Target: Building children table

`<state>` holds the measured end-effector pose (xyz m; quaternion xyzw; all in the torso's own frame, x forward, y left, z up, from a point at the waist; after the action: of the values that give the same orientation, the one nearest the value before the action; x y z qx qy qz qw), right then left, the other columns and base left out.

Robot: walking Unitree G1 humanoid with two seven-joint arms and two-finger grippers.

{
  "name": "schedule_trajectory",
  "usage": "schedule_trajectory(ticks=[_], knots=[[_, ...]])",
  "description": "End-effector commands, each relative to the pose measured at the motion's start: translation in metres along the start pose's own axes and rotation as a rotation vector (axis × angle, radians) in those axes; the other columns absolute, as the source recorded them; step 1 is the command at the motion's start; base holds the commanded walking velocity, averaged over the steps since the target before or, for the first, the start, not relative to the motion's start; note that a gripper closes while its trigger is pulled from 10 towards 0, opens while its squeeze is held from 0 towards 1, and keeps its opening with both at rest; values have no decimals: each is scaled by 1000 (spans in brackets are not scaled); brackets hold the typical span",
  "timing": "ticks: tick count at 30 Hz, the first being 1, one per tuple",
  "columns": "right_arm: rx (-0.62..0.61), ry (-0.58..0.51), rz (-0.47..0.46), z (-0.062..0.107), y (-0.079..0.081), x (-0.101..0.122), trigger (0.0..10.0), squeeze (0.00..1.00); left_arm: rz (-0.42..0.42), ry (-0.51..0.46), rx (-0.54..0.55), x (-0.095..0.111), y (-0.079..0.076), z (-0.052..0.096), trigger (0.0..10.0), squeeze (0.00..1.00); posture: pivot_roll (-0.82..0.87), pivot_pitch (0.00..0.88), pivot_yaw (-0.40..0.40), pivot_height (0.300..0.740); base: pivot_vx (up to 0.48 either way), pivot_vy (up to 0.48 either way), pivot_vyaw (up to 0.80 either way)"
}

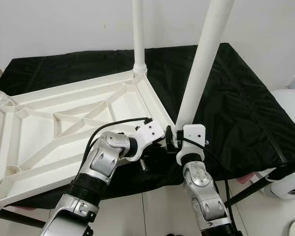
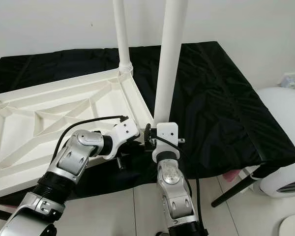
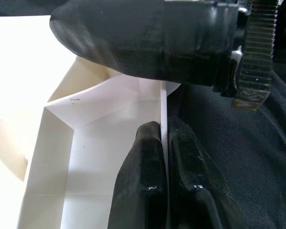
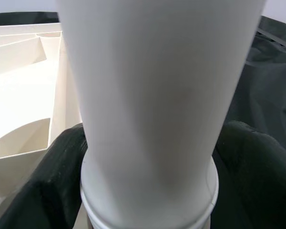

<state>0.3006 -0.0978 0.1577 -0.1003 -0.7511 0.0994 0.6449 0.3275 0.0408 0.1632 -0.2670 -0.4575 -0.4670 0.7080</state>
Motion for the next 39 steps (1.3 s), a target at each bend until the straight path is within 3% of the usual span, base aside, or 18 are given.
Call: schedule_trajectory(ticks=[1, 4, 5, 10, 31, 39], knots=[[-3, -18, 12, -1, -7, 0, 10000, 1000, 25, -40, 193, -5, 12, 1, 10000, 0, -127, 141, 66, 740, 0, 0, 0], [19, -36, 24, -3, -14, -1, 10000, 1000, 23, -42, 192, -4, 12, 1, 10000, 0, -127, 141, 68, 740, 0, 0, 0], [43, -50, 22, -3, -15, 0, 10000, 0, 22, -42, 193, -4, 12, 1, 10000, 0, -126, 142, 71, 740, 0, 0, 0], [91, -89, 21, -4, -21, 2, 10000, 0, 20, -41, 191, -4, 12, 1, 10000, 0, -129, 142, 72, 740, 0, 0, 0], [494, -253, 2, 0, -32, 15, 10000, 0, 16, -41, 191, -3, 13, 1, 10000, 0, -130, 144, 74, 740, 0, 0, 0], [609, -279, 29, -5, -51, 15, 10000, 0, 16, -44, 191, -3, 13, 1, 10000, 0, -130, 139, 73, 740, 0, 0, 0]])
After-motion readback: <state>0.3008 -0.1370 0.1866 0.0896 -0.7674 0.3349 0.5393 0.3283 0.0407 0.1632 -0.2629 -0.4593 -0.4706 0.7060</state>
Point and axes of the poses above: a point about 5 cm out from each wrist's last joint towards the gripper, its own z axis pointing back from the gripper into the wrist, its own x axis along the axis of the wrist's last joint, y = z × x, the point moved 1 cm from there along -z, pointing out of the wrist towards the gripper, and after that the axes turned 14 degrees about z, right-handed, at the moved point
